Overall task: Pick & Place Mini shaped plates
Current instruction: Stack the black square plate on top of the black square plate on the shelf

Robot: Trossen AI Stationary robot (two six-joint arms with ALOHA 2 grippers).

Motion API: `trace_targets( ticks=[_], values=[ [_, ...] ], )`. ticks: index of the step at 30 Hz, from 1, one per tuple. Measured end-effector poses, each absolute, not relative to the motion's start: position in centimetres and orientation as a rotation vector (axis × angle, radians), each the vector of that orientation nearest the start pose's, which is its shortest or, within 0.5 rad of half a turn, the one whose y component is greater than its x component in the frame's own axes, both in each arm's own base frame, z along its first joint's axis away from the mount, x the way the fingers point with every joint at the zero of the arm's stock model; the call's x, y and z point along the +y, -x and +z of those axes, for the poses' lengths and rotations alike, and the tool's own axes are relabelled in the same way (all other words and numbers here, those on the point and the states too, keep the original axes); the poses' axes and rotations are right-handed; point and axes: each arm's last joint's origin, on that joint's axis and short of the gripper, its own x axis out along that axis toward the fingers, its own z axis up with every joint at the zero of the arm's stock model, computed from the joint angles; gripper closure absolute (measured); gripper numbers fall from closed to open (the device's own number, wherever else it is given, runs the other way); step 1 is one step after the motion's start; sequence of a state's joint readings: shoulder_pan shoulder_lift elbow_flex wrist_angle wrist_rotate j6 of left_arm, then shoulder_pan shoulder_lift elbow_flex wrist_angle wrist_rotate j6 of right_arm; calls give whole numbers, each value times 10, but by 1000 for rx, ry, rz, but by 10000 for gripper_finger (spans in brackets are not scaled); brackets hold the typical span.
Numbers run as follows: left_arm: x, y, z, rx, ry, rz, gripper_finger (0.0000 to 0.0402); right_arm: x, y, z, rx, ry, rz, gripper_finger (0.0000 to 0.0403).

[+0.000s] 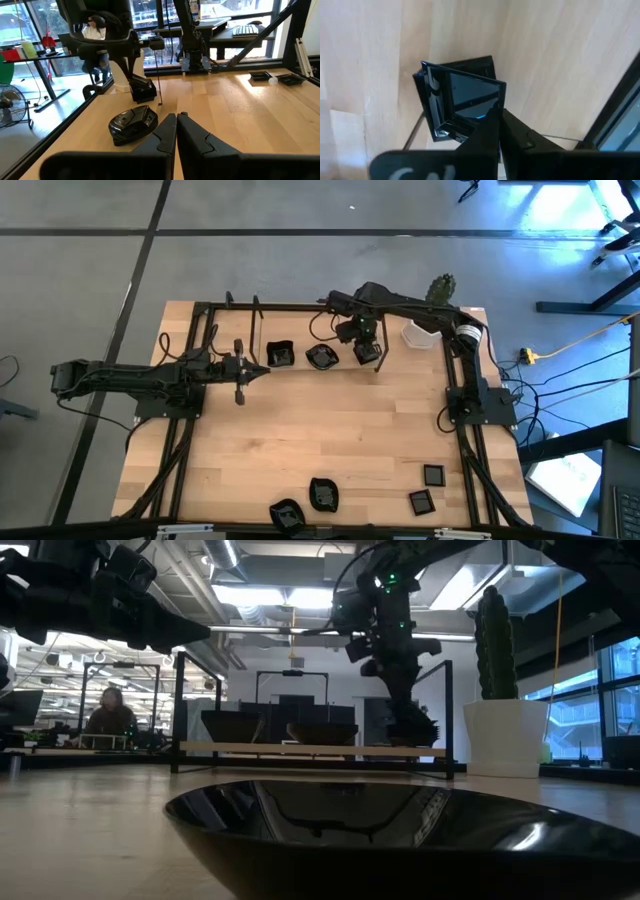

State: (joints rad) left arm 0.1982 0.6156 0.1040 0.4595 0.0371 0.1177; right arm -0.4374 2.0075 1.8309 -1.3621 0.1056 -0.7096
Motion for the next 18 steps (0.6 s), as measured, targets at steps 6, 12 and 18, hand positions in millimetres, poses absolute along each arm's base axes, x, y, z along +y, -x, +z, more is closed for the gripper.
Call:
trace_targets(
  ticks=[6, 12, 18],
  values=[
    [27, -141, 183, 61, -112, 158, 393, -162, -348, 262, 1596, 341, 222, 399],
    [27, -141, 183, 61, -112, 158, 391, -162, -349, 262, 1590, 375, 256, 399],
    [27, -141, 183, 62, -112, 158, 395, -161, -349, 259, 1590, 389, 276, 397]
  ],
)
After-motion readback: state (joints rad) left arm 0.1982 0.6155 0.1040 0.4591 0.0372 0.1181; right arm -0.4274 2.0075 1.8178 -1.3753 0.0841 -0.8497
